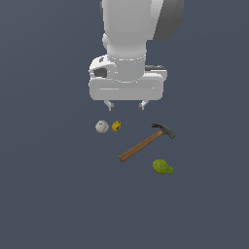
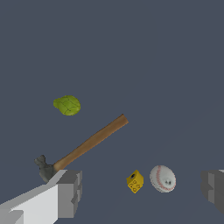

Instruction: Pick up a designated object from a clutter of objects.

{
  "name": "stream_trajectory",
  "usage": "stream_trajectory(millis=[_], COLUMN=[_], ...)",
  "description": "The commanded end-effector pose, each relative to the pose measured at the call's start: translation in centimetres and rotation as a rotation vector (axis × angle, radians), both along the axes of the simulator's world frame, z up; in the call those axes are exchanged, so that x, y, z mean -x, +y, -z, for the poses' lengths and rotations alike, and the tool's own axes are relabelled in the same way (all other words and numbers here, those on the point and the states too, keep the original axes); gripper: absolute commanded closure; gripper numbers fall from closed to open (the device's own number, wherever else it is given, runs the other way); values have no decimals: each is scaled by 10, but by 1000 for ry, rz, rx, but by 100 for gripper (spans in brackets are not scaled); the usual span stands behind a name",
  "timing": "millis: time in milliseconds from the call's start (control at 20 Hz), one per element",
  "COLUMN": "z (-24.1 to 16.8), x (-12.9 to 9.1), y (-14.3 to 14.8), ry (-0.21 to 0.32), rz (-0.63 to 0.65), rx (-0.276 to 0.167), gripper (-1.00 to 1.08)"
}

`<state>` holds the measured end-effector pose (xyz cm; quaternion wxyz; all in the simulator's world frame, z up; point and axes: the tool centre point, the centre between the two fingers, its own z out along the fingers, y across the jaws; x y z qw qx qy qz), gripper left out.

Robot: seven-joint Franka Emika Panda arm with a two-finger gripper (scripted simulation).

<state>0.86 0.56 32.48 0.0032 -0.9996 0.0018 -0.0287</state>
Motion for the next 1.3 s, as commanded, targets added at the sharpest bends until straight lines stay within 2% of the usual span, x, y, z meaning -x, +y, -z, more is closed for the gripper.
stream_trajectory(millis=[0,400,750,1250], z=[0,-12,-12,28], x=[0,-8,-8,0], y=[0,-2,-3,-10], ry=[0,-33,-33,-21], rz=[0,-14,-12,90], rx=[0,17,17,6], gripper=[-92,-92,-92,-92])
